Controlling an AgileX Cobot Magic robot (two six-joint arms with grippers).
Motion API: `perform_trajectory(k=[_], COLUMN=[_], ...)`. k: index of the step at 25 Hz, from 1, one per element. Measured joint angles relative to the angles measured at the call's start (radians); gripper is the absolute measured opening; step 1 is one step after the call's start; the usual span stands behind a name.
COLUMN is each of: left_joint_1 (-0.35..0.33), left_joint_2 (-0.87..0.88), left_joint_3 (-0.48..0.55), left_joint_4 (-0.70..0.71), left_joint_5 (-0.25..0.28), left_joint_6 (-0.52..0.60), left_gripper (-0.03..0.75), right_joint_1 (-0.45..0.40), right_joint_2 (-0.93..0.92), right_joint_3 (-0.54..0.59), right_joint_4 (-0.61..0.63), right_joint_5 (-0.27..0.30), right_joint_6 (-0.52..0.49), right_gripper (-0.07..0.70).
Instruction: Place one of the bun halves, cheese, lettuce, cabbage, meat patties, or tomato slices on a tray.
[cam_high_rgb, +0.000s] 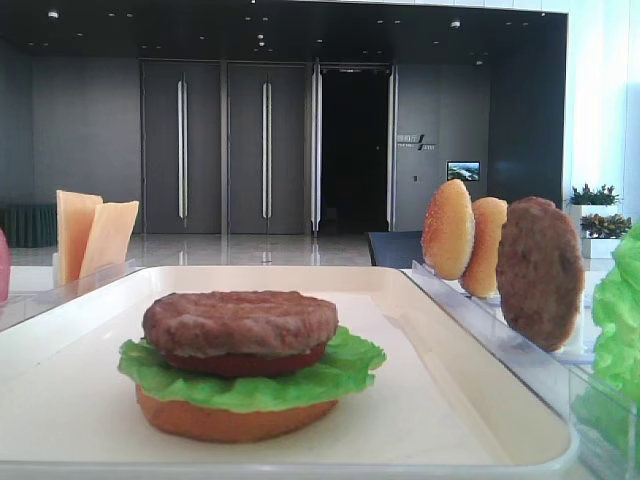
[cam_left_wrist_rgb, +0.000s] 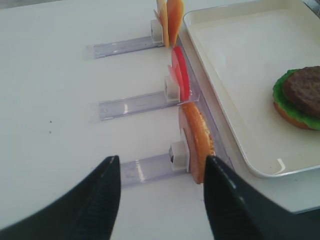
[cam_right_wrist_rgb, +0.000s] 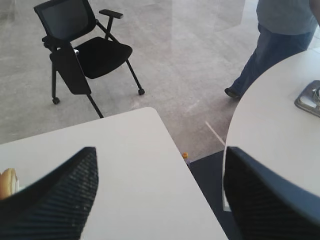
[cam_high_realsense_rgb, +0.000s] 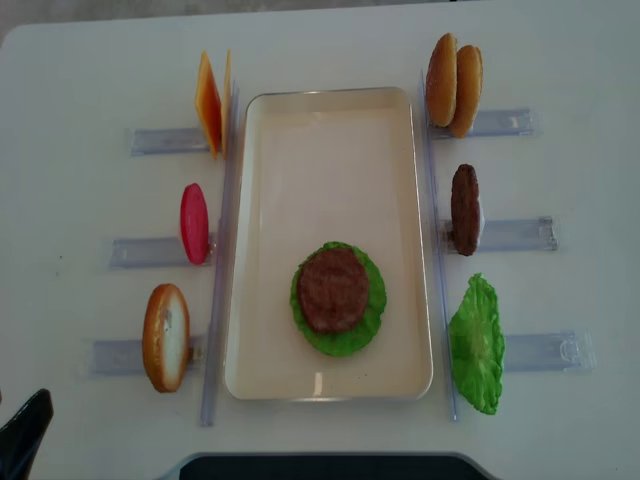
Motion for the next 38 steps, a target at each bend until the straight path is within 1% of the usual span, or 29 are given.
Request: perform_trajectory(k=[4,8,11,17,22,29,31,38], left_joint_1=[0.0,0.0,0.0,0.0,0.0,0.0,0.0,0.0], left_joint_2=[0.0,0.0,0.0,0.0,0.0,0.0,0.0,0.0], left_joint_3=[0.0,0.0,0.0,0.0,0.0,0.0,0.0,0.0], left_joint_4=[0.0,0.0,0.0,0.0,0.0,0.0,0.0,0.0], left_joint_5=[0.0,0.0,0.0,0.0,0.0,0.0,0.0,0.0], left_joint_6=[0.0,0.0,0.0,0.0,0.0,0.0,0.0,0.0], left_gripper=[0.408,0.408,0.408,0.408,0.408,0.408,0.408,0.408], right_joint_1=[0.0,0.0,0.0,0.001,0.002,0.003,0.003,0.003], right_joint_2=[-0.161,-0.321,-0.423,-0.612,-0.638,-0.638,-0.638,-0.638], right_joint_3=[0.177,0.351,0.45,0.602,0.694,0.826,0.855,0.868], right_joint_4=[0.004,0.054,0.094,0.194,0.244,0.266,0.266,0.266], right_joint_5=[0.002,0.0,-0.01,-0.02,-0.024,-0.081,-0.087,-0.085], right_joint_6=[-0.003,-0.03,-0.055,-0.131,-0.155,-0.167,-0.169,-0.176], right_gripper=[0.502,0.502,0.502,0.502,0.502,0.502,0.502,0.502])
